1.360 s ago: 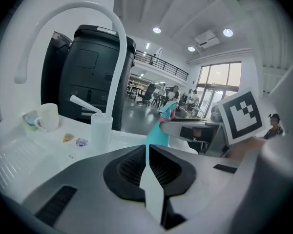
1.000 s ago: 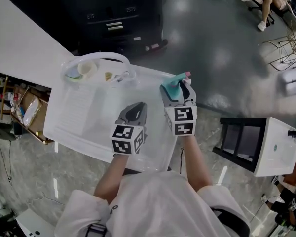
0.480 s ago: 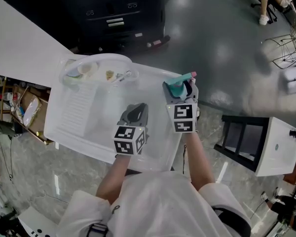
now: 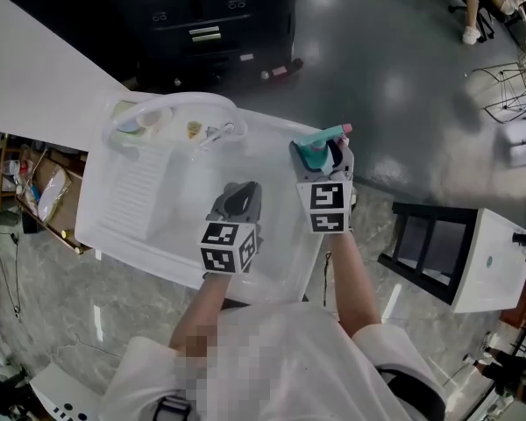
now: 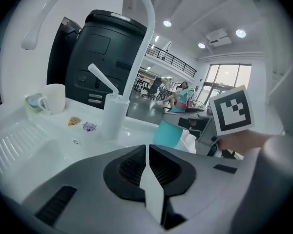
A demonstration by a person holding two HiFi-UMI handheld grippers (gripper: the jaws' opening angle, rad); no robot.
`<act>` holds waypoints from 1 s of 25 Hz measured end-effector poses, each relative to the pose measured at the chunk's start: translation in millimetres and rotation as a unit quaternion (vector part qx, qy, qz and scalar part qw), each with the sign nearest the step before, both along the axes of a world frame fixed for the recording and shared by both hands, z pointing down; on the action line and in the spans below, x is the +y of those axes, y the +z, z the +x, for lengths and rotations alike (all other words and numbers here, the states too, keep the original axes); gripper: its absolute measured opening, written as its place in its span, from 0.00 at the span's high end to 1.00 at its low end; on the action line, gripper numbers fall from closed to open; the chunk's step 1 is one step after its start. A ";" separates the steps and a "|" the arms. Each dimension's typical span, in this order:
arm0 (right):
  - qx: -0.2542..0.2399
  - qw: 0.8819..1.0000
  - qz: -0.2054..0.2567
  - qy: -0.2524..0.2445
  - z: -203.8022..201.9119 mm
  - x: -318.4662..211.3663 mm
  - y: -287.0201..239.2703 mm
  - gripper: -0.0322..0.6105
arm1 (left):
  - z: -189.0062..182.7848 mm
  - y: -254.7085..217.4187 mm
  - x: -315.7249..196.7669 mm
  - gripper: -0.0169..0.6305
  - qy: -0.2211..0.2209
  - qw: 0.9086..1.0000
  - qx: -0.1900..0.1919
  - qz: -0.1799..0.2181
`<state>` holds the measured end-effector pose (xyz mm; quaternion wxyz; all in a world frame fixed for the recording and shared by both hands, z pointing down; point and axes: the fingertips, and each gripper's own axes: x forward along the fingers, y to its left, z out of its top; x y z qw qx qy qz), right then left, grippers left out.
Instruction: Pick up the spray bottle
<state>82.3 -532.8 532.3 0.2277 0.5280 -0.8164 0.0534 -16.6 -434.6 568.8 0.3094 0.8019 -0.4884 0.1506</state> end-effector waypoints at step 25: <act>0.001 1.000 0.021 0.009 3.6 14.9 -6.6 0.50 | -8.9 -29.2 11.6 0.91 -0.011 0.999 -0.006 0.032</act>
